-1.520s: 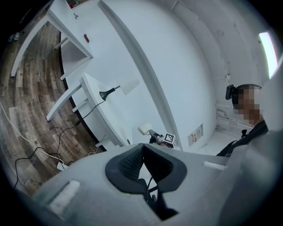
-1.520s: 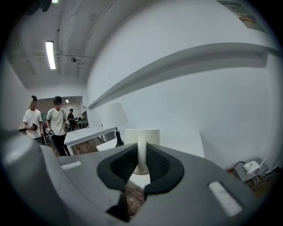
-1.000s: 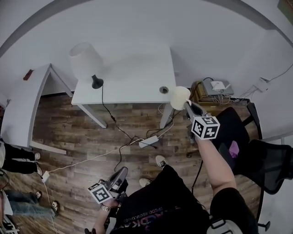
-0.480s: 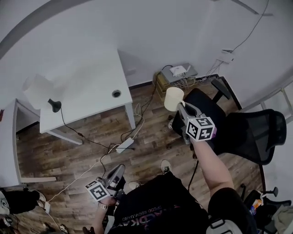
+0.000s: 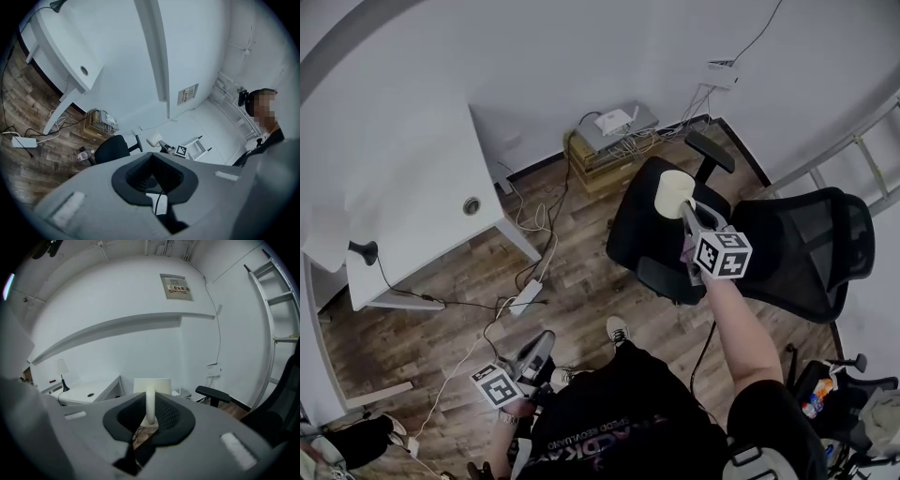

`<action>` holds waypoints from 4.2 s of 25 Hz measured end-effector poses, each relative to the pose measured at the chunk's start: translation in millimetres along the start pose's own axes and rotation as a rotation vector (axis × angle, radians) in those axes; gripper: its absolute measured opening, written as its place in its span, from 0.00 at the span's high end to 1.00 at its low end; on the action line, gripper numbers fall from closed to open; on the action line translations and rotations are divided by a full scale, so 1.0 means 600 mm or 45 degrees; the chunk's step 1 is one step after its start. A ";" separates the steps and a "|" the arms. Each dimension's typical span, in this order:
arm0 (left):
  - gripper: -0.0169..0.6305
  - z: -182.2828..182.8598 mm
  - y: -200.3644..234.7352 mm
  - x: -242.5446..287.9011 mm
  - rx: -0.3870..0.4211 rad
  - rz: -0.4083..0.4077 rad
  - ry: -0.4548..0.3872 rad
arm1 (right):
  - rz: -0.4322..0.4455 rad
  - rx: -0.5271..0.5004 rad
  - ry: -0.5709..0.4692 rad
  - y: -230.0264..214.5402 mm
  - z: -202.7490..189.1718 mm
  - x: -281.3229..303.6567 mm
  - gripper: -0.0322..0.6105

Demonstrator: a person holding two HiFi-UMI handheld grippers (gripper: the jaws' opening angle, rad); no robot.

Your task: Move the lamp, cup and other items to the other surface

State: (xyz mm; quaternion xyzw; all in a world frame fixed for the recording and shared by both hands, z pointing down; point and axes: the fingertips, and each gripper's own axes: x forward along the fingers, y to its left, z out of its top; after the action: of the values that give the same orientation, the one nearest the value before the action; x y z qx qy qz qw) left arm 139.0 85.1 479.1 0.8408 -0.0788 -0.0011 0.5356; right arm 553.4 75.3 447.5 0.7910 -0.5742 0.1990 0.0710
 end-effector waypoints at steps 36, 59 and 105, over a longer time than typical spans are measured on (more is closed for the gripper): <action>0.98 -0.172 0.085 0.128 -0.238 0.493 0.201 | -0.085 0.194 0.500 -0.286 -0.413 0.332 0.88; 0.98 -0.195 0.086 0.138 -0.264 0.459 0.200 | 0.030 0.103 0.644 -0.254 -0.498 0.283 0.86; 0.98 -0.066 0.018 -0.192 -0.055 0.207 -0.360 | 1.113 -0.041 0.432 0.561 -0.219 -0.111 0.94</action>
State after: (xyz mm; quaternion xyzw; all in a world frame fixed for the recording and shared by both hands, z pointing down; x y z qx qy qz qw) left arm 27.3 131.6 496.4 0.8115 -0.2210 -0.0778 0.5353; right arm 190.1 67.5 501.7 0.4299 -0.8368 0.3280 0.0857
